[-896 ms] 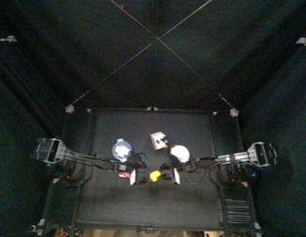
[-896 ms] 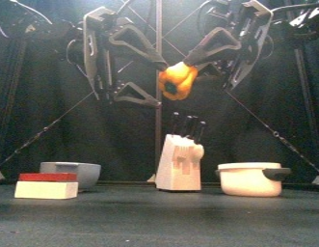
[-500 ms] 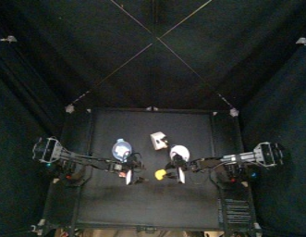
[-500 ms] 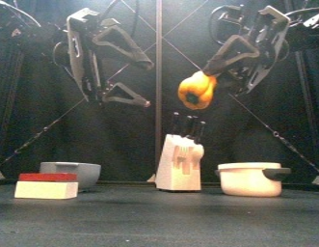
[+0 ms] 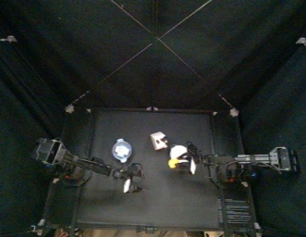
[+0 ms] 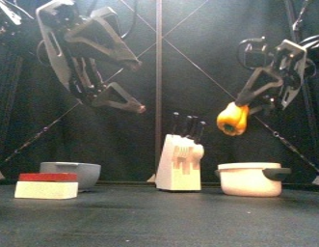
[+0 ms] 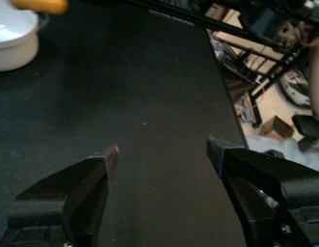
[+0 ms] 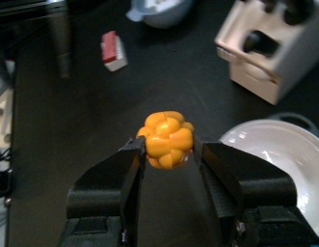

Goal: Put squash in pot

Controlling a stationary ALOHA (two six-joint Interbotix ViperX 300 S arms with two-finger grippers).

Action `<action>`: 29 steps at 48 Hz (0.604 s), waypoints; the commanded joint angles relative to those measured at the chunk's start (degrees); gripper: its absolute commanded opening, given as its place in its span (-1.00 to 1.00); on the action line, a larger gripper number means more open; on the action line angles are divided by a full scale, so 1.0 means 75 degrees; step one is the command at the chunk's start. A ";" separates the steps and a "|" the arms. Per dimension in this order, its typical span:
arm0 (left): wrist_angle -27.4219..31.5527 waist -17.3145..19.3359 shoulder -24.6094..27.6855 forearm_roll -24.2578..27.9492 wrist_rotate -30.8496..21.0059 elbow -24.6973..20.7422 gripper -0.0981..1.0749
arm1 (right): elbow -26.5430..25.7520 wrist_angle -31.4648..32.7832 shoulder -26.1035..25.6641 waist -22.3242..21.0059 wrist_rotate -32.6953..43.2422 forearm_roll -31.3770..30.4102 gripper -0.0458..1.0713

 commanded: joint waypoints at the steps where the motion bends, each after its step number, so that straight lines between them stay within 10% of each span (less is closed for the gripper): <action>1: -0.0082 -0.0270 -0.0035 0.0211 0.0000 -0.0059 0.93 | 0.0023 -0.0047 0.0012 -0.0609 0.0000 0.0211 0.34; 29: -0.0082 -0.0680 0.0387 0.0234 0.0012 -0.0082 0.93 | 0.0492 -0.0129 0.0059 -0.1594 0.0000 0.0750 0.51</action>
